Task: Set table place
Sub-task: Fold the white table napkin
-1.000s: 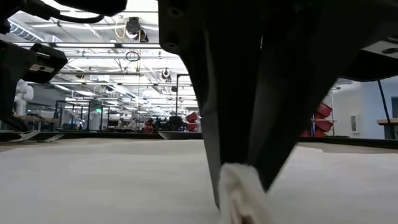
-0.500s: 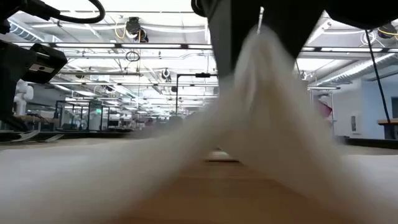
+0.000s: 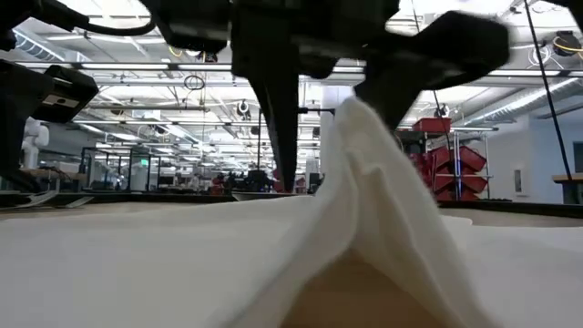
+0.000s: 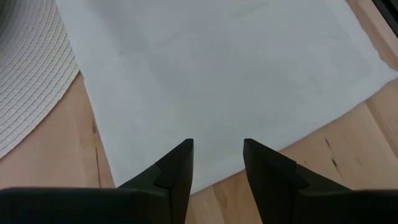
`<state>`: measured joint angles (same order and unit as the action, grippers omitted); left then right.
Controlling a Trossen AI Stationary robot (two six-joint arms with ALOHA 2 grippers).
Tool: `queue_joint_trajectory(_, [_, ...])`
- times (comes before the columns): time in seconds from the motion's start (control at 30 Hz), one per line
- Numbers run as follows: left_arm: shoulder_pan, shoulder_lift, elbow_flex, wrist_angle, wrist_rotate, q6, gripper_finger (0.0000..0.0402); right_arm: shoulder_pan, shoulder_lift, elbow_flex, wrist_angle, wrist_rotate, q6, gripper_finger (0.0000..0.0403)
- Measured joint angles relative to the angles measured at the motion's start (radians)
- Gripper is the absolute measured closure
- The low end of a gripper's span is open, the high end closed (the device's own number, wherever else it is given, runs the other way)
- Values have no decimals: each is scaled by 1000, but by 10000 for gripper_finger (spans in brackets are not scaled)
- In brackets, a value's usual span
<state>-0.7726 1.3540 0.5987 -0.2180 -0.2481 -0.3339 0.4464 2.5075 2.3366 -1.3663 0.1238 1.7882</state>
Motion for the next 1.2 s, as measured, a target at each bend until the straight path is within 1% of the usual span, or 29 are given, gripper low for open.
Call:
queue_joint_trajectory(0.2, [0,0,0,0,0,-1,274,-92,0,-39,14,8,-134,257])
queue_joint_trajectory(0.3, [-3,0,0,-3,0,-4,274,-114,-2,-69,37,-14,-158,273])
queue_joint_trajectory(0.43, [-17,0,0,-5,0,-6,274,-107,-1,-108,84,-63,-156,294])
queue_joint_trajectory(0.57, [-23,0,0,-5,0,-8,274,-76,-1,-117,144,-85,-128,322])
queue_joint_trajectory(0.77, [-24,0,0,-4,0,-8,274,-40,-22,-117,105,-85,-82,379])
queue_joint_trajectory(0.87, [-24,0,0,-4,0,-8,274,-36,-40,-117,93,-55,-74,399])
queue_joint_trajectory(0.93, [-24,0,0,-3,0,-9,274,-36,-50,-117,89,-34,-63,394])
queue_joint_trajectory(1.0, [-24,0,0,-3,0,-9,274,-39,-54,-117,89,-16,-63,379])
queue_joint_trajectory(1.13, [-24,0,0,-3,0,-9,274,-59,-54,-117,77,-14,-69,332])
queue_joint_trajectory(1.2, [-24,0,0,-3,0,-11,274,-68,-54,-117,76,11,-70,305])
